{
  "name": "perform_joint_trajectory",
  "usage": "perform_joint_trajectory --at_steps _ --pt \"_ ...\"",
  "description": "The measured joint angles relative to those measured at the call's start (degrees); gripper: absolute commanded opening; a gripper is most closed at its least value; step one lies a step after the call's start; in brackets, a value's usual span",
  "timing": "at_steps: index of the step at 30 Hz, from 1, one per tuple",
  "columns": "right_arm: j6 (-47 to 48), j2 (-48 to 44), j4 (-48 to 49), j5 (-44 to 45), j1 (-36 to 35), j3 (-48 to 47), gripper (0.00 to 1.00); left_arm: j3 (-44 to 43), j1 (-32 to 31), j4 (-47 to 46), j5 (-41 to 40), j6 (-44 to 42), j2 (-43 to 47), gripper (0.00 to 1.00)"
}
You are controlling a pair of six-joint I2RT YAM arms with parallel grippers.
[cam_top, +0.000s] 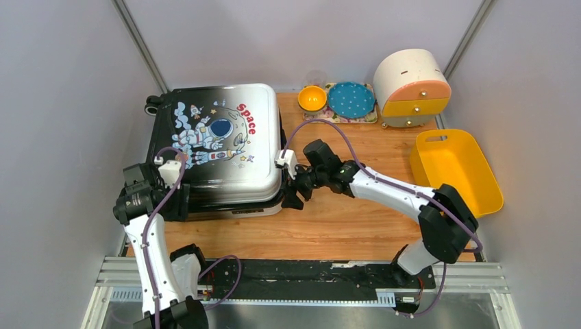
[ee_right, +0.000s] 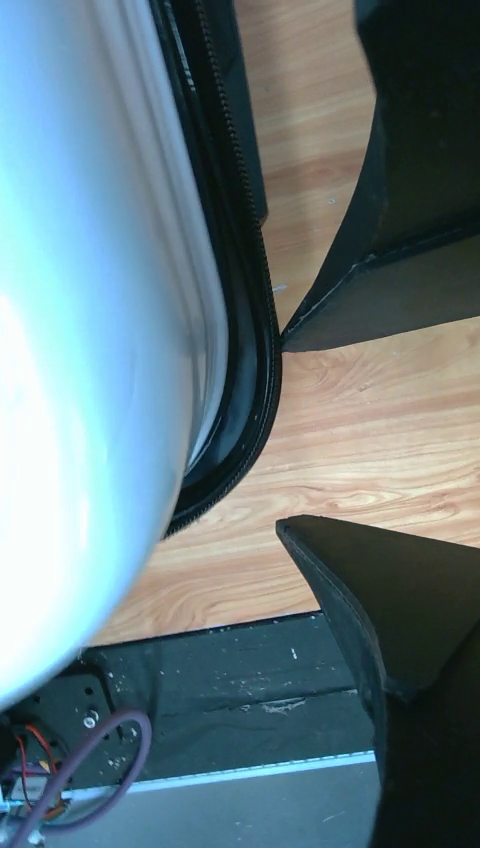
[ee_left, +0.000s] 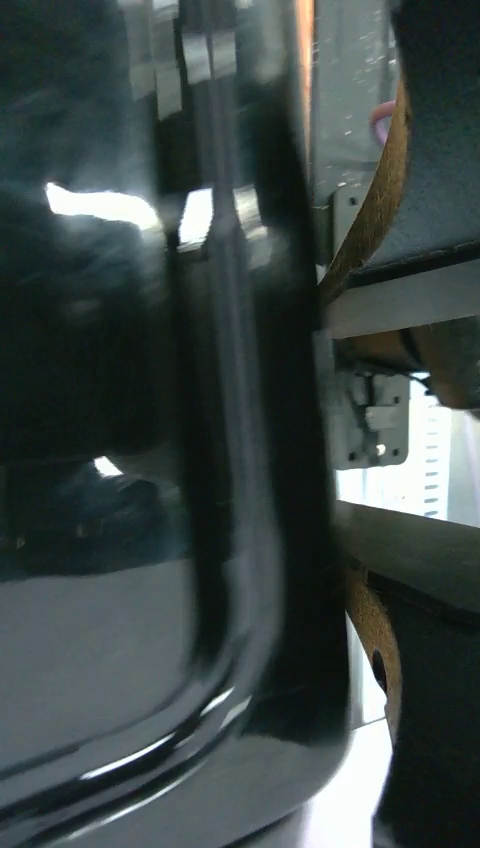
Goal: Open, take out, and arrange the luggage
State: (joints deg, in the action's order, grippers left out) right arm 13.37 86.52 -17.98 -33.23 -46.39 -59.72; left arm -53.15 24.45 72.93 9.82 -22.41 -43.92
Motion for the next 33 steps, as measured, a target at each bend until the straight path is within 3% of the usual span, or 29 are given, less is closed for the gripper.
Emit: perform_joint_trajectory --at_steps 8,16,21,27,33 --pt "-4.4 8.1 5.0 5.7 -0.3 -3.4 0.69 -0.2 0.5 -13.9 1.1 4.2 -10.3 0.68" --pt "-6.3 16.5 8.5 12.5 0.6 -12.7 0.69 -1.9 0.4 -28.7 10.6 11.3 -19.7 0.74" --pt "-7.8 17.6 8.1 11.9 2.1 -14.8 0.69 2.9 1.8 -36.1 18.7 16.8 -14.9 0.81" --pt "-9.7 15.7 7.3 10.3 2.4 -14.9 0.70 9.8 2.4 -41.7 30.7 22.8 -6.5 0.82" --pt "-9.8 9.4 7.5 10.2 2.4 -14.4 0.70 20.4 4.2 -51.3 38.1 38.6 -1.0 0.83"
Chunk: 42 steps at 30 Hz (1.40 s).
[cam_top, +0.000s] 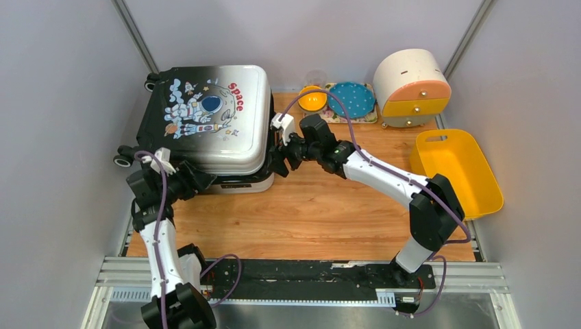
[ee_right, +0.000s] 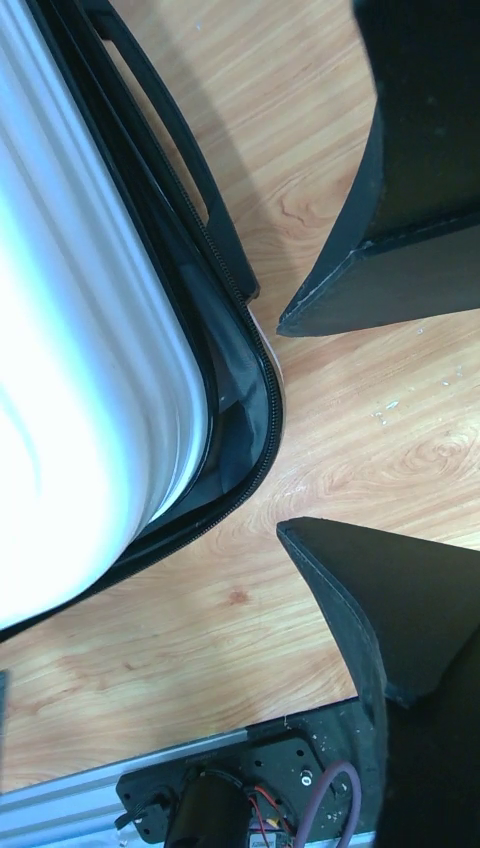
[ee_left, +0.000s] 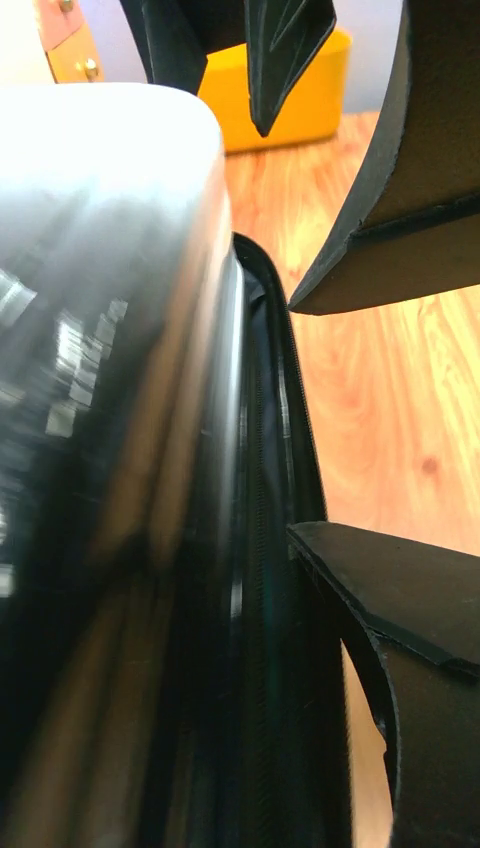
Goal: Open, take out, and arrange the luggage
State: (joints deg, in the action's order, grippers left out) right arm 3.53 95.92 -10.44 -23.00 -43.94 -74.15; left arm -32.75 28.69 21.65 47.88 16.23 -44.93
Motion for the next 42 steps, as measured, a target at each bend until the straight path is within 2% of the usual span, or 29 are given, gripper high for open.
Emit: perform_joint_trajectory --at_steps 3,10,13,15,19,22,33,42 --pt "0.3 -1.8 0.1 0.2 0.3 0.5 0.70 5.5 0.2 -1.2 0.0 6.9 3.9 0.80" --pt "0.3 -2.4 -0.2 0.2 1.5 3.3 0.70 9.5 1.7 -6.5 -0.6 17.2 9.7 0.77" --pt "0.3 -2.5 -0.2 0.2 2.2 4.2 0.70 8.7 2.9 -2.5 -2.0 18.6 8.3 0.78" --pt "0.3 -2.6 -0.2 0.2 2.6 4.5 0.70 7.9 4.3 2.0 -3.9 18.9 7.7 0.83" --pt "0.3 -3.3 -0.2 0.2 3.4 4.8 0.70 4.8 5.5 11.9 -11.4 19.7 7.9 0.91" --pt "0.3 -3.5 -0.2 0.1 3.9 4.8 0.70 1.9 6.2 14.8 -16.6 21.6 7.8 0.91" --pt "0.3 -3.5 -2.0 -0.1 4.3 4.8 0.70 3.0 9.1 14.2 -20.8 29.0 3.1 0.91" --pt "0.4 -3.5 -2.6 0.0 4.3 4.9 0.70 7.3 9.3 6.6 -19.6 33.1 0.5 0.92"
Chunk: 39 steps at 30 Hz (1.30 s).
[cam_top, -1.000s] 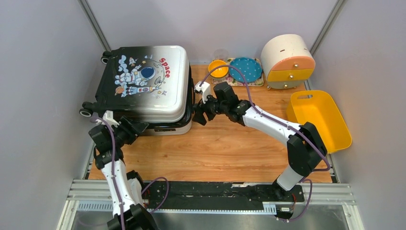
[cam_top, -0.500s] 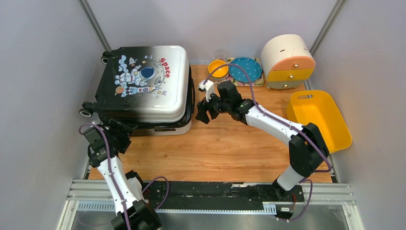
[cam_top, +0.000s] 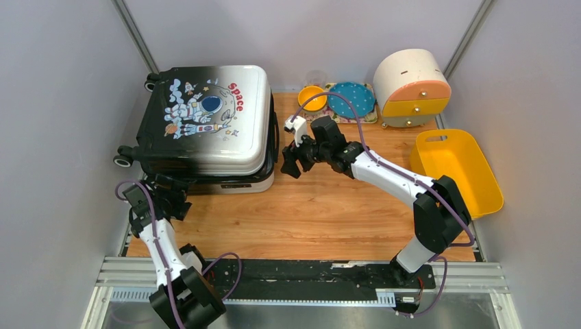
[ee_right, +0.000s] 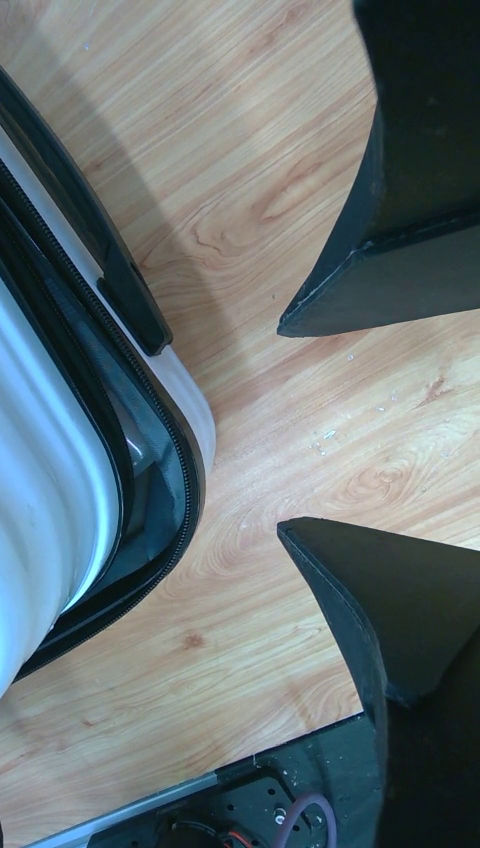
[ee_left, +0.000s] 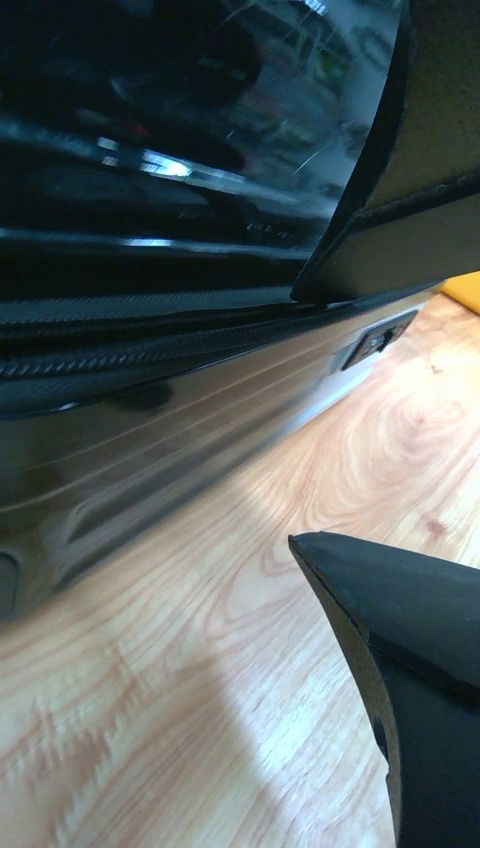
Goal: Open, take out, and arrange the luggage
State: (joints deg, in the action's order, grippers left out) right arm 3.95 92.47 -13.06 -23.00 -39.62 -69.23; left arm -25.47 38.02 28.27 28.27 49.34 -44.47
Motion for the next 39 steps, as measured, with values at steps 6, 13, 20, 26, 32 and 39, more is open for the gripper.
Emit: perform_joint_trajectory --at_steps 6,13,20,26,32,39 --pt "0.3 0.0 -0.1 0.0 0.2 0.0 0.70 2.8 0.0 -7.3 1.0 2.4 -3.3 0.92" --pt "0.1 0.2 -0.1 0.0 0.6 0.0 0.70 3.7 0.0 -11.5 0.9 3.4 -7.0 0.92" --pt "-0.3 2.4 -0.1 -0.3 0.7 -0.9 0.70 11.1 0.1 -27.6 4.8 6.2 -8.5 0.92" --pt "-0.3 3.5 -0.9 -1.8 0.7 -1.9 0.70 13.0 0.2 -35.1 8.5 7.6 -10.0 0.92" --pt "-1.2 4.0 -0.8 -3.5 0.6 -3.7 0.70 6.7 -0.6 -27.1 9.6 6.6 -9.7 0.92" --pt "-1.9 4.6 0.2 -4.4 -0.2 -5.2 0.69 -2.1 -1.2 -18.4 9.4 5.2 -9.5 0.92"
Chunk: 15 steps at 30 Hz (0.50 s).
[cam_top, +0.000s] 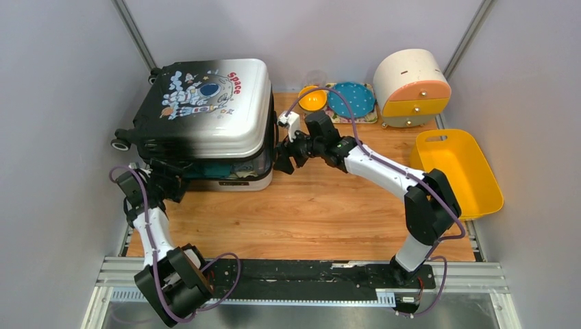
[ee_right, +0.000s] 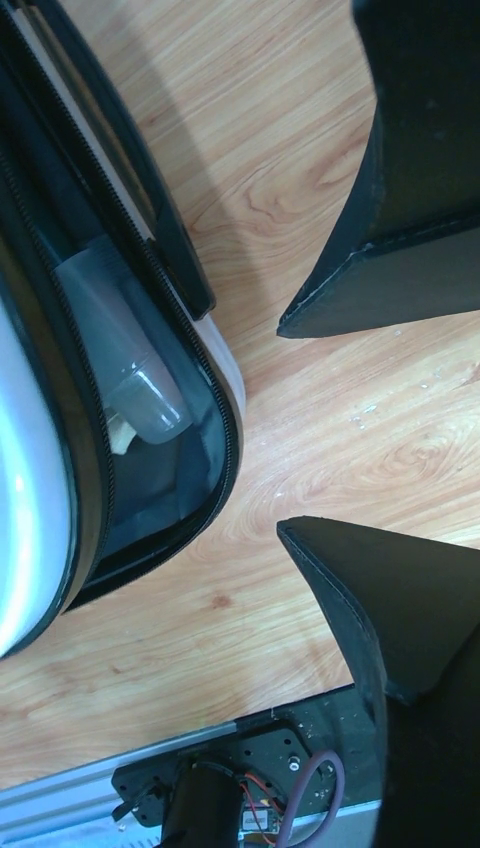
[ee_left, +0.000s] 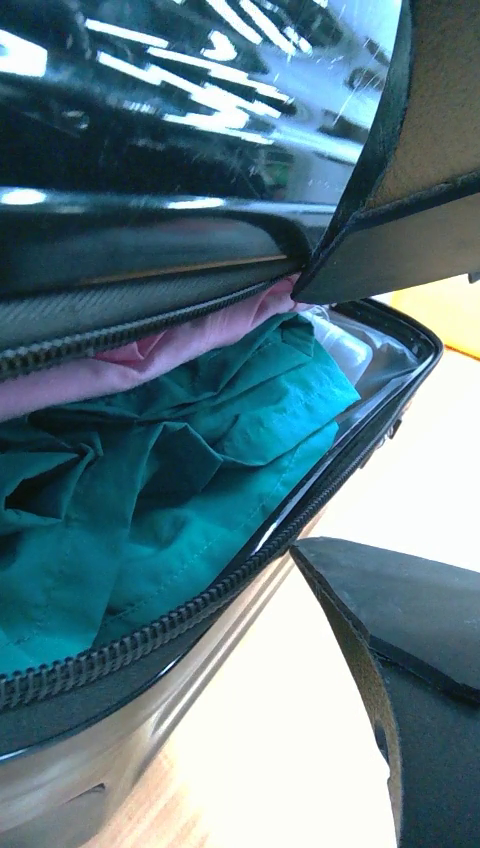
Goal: Open, take out, and arrange the luggage
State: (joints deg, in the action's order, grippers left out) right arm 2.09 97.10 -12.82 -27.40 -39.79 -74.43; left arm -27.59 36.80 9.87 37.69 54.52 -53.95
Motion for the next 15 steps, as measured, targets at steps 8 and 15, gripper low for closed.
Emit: perform_joint_trajectory --at_steps 8,15 --pt "2.5 -0.6 6.6 3.0 -2.6 0.7 0.71 -5.2 -1.9 5.1 -0.9 -1.8 0.0 0.93" --pt "9.4 -3.0 16.6 7.1 -4.5 2.1 0.72 -12.8 -3.5 6.1 -0.5 -2.3 -1.6 0.92"
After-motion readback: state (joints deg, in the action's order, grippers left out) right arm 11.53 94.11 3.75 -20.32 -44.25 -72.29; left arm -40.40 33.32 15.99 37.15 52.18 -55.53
